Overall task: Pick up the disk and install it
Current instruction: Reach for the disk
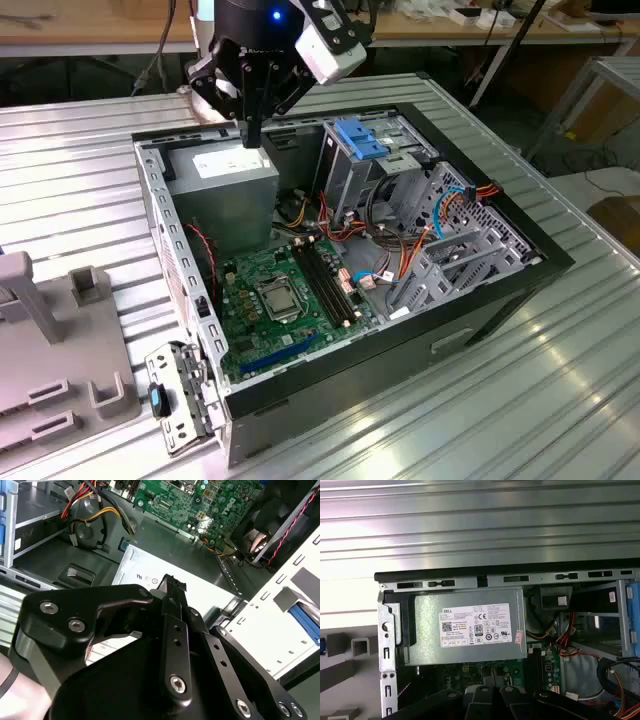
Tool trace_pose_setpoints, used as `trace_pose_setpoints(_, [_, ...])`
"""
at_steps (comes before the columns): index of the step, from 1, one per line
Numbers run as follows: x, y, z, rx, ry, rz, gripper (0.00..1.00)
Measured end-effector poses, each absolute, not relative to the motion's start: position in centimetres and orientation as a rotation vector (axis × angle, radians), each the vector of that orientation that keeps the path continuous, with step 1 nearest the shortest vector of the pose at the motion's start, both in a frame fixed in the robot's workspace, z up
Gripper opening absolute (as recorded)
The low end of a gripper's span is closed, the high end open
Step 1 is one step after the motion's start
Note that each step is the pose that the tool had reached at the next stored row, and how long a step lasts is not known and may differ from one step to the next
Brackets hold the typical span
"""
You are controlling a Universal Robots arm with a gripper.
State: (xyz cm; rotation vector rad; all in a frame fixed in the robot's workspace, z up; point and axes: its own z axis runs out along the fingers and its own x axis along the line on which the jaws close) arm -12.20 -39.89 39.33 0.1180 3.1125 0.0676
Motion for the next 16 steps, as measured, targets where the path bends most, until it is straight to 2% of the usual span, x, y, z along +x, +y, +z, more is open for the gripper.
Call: trace_pose_setpoints(16, [-13.9, -39.9, 39.3, 0.118, 3.112, 0.068, 0.11])
